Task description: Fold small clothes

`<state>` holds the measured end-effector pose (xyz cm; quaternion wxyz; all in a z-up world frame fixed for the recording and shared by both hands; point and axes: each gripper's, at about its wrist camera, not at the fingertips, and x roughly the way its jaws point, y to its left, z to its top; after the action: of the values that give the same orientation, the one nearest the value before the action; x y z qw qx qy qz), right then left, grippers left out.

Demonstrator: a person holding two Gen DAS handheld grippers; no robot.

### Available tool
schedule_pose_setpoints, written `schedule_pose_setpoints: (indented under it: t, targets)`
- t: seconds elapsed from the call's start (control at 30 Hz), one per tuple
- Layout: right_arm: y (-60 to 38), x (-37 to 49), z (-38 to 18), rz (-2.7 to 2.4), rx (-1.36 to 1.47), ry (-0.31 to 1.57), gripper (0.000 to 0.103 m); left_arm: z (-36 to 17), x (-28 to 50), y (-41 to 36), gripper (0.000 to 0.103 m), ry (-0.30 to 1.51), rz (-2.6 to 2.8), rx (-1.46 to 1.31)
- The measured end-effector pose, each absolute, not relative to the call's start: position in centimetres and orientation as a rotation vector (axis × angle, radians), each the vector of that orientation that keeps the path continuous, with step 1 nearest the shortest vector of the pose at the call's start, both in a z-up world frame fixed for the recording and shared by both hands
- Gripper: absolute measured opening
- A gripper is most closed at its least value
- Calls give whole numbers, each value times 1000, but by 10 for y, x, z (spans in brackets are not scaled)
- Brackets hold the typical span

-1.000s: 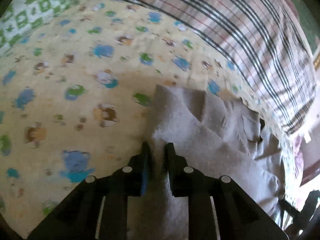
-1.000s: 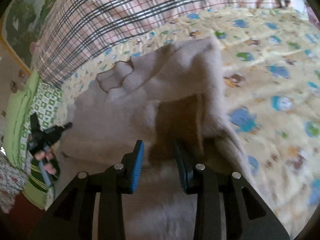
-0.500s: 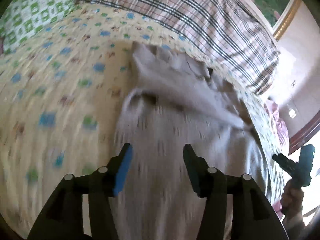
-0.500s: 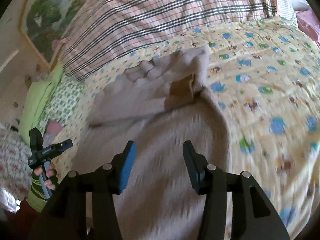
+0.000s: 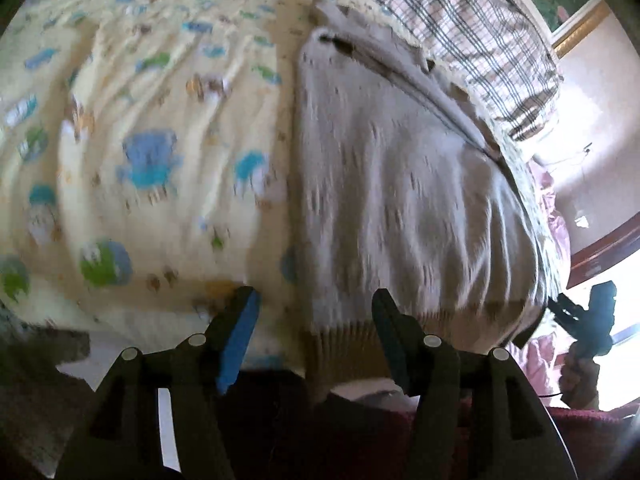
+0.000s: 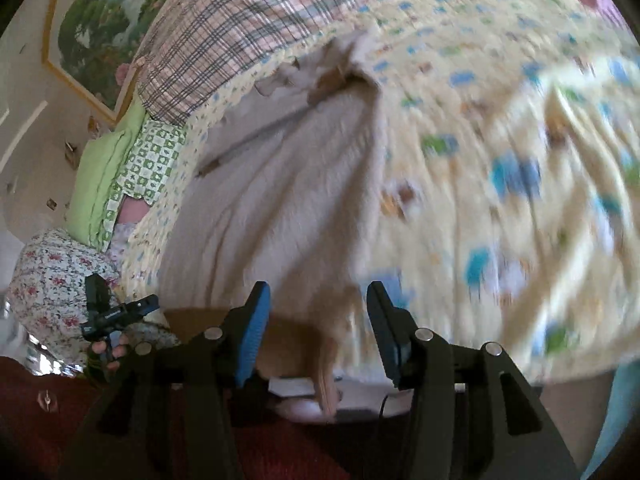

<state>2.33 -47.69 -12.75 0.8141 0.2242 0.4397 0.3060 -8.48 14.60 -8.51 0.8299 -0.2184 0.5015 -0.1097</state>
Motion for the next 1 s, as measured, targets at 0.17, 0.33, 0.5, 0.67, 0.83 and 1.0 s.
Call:
schedule_pose_setpoints:
  t: [0.17, 0.33, 0.5, 0.67, 0.83, 1.0]
  targets:
    - [-461, 25, -139, 710, 506, 924, 52, -97, -87, 130, 60, 1094, -266, -442]
    - [-446, 25, -139, 751, 458, 933, 48, -104, -78, 109, 23, 1164, -382, -405]
    - [-452, 17, -146, 771, 449, 979, 10, -106, -80, 118, 7, 1143, -398, -437]
    - [-472, 14, -126, 866, 596, 882, 9, -80, -86, 126, 6, 1060, -446, -474]
    - [-475, 35, -101, 929, 677, 786, 8, -35, -75, 133, 6, 911, -461, -522]
    - [-465, 77, -74, 937, 676, 697, 8, 5, -29, 132, 5, 781, -474, -503]
